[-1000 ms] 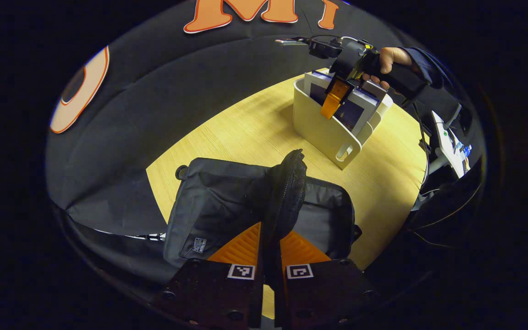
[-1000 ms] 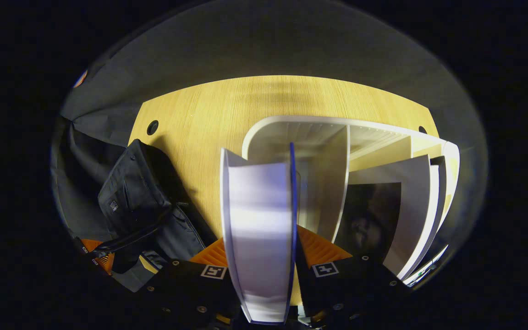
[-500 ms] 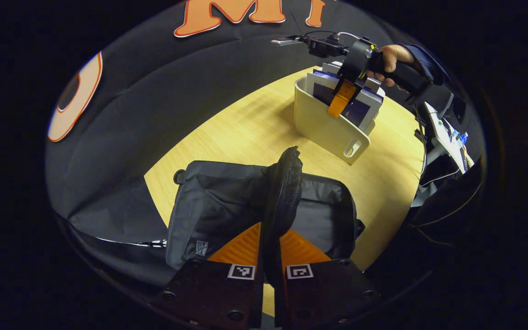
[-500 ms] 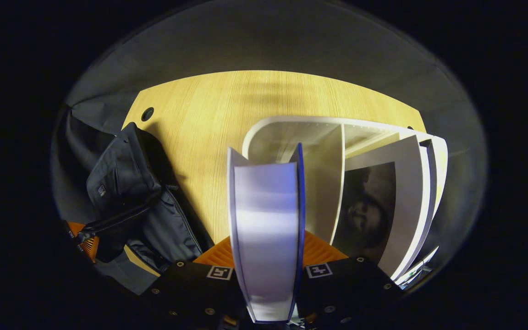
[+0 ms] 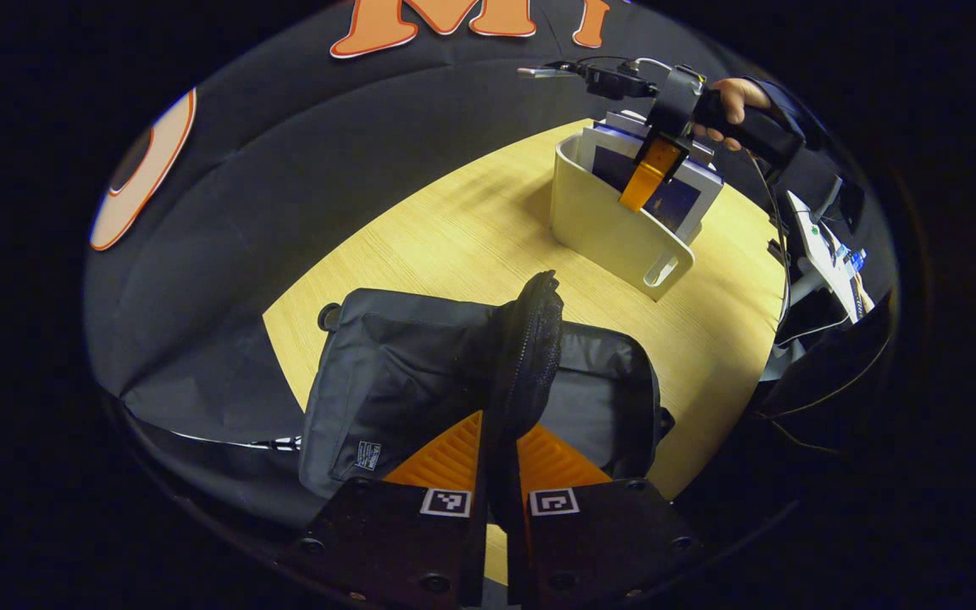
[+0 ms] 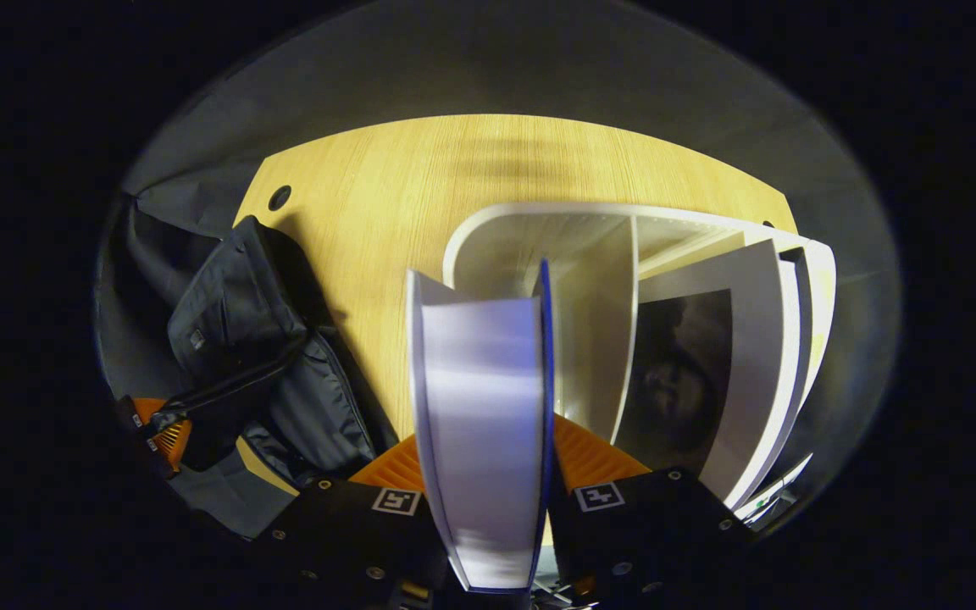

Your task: Open the schoolbag, grab two books from the bookshelf and put them into the schoolbag.

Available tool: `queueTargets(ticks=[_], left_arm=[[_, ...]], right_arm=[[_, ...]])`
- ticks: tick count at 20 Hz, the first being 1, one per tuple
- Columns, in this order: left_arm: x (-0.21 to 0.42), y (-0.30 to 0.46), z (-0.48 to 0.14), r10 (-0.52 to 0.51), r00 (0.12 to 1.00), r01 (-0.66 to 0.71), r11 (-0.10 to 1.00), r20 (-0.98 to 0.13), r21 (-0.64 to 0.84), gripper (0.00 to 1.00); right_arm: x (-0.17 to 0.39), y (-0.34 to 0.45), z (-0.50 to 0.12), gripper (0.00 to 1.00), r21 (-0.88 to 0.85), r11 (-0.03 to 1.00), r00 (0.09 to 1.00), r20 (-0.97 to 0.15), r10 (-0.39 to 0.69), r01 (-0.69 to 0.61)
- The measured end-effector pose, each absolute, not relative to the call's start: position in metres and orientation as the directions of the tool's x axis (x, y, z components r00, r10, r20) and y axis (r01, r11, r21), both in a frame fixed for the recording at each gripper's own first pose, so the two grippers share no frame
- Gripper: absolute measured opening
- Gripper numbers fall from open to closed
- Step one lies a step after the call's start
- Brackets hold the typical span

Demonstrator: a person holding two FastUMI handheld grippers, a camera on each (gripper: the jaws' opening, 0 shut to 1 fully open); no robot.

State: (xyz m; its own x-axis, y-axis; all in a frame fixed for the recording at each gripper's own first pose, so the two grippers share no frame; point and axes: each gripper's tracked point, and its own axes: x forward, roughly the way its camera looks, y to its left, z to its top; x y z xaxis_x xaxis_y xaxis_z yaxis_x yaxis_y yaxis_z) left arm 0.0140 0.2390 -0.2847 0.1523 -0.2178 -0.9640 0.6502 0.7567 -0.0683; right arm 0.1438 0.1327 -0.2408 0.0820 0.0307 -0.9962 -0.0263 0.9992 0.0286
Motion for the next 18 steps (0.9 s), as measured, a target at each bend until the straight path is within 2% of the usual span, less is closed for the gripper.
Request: queueTargets(ticks=[2,3,6,7,8,18], left_arm=[[0.015,0.238,-0.285,-0.214,0.148,0.650,0.757,-0.966,-0.068,0.11],[0.015,0.236,-0.284,-0.213,0.147,0.652,0.755,-0.966,-0.068,0.11],[0.016,0.236,-0.284,-0.211,0.141,0.657,0.751,-0.967,-0.068,0.11],[0.017,0.235,-0.285,-0.209,0.141,0.658,0.750,-0.968,-0.066,0.11],[0.018,0.235,-0.284,-0.207,0.142,0.659,0.749,-0.968,-0.064,0.11],[0.044,0.236,-0.278,-0.203,0.161,0.670,0.741,-0.966,-0.044,0.13]], right_arm=[[0.147,0.118,-0.236,0.48,-0.009,0.999,0.109,-0.994,-0.005,-0.039],[0.143,0.114,-0.237,0.41,-0.015,0.999,0.102,-0.995,-0.010,-0.041],[0.141,0.105,-0.229,0.40,-0.022,0.999,0.122,-0.992,-0.017,-0.036],[0.141,0.106,-0.221,0.48,-0.004,1.000,0.136,-0.991,0.000,-0.028],[0.140,0.109,-0.212,0.40,0.023,1.000,0.143,-0.989,0.025,-0.017],[0.116,0.095,-0.126,0.39,0.159,0.987,0.294,-0.944,0.147,0.018]])
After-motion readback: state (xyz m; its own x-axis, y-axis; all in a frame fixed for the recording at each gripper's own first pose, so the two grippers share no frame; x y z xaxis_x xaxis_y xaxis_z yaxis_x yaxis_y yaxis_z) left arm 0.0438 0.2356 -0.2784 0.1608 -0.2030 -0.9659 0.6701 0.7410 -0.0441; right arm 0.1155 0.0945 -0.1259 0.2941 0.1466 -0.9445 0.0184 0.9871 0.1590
